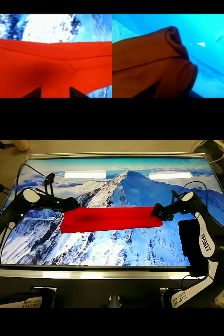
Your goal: Fold the shirts.
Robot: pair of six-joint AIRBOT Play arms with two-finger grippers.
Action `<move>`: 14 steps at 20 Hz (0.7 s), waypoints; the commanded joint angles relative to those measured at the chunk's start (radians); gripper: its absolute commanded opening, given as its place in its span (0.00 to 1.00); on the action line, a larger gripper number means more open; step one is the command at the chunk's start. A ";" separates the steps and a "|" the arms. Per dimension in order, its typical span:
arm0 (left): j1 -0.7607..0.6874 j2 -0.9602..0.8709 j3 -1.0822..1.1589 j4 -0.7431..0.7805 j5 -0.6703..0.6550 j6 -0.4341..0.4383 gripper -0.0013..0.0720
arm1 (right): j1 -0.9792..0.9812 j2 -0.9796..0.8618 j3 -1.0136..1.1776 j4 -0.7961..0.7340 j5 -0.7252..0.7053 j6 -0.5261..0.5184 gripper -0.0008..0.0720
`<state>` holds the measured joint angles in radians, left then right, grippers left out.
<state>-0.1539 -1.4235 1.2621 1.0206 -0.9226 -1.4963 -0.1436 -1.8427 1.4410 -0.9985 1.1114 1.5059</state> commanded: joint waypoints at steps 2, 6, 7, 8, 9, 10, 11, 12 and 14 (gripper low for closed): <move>-0.126 -0.027 0.001 0.000 0.111 -0.099 0.39 | 0.018 0.027 0.016 0.123 0.046 -0.035 0.03; -0.245 -0.177 0.001 -0.077 0.261 -0.219 0.05 | 0.020 0.261 0.030 0.127 0.150 -0.065 0.03; -0.284 -0.231 0.001 -0.168 0.304 -0.217 0.05 | 0.027 0.333 0.030 0.127 0.192 -0.040 0.03; -0.323 -0.276 0.001 -0.263 0.349 -0.209 0.05 | 0.040 0.395 0.030 0.122 0.230 -0.012 0.03; -0.366 -0.315 0.002 -0.368 0.395 -0.174 0.05 | 0.059 0.456 0.030 0.120 0.271 0.004 0.04; -0.414 -0.348 0.002 -0.490 0.439 -0.112 0.05 | 0.082 0.506 0.030 0.115 0.298 0.020 0.04; -0.459 -0.372 0.002 -0.606 0.469 -0.061 0.05 | 0.108 0.553 0.030 0.111 0.312 0.037 0.04; -0.506 -0.396 0.002 -0.718 0.488 -0.015 0.05 | 0.127 0.591 0.030 0.113 0.312 0.052 0.04; -0.573 -0.439 0.028 -0.855 0.489 0.063 0.05 | 0.150 0.656 0.030 0.112 0.302 0.085 0.04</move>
<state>-0.6247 -1.7905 1.2720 0.4515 -0.4984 -1.5528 -0.0341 -1.2999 1.4700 -0.8856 1.3849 1.5379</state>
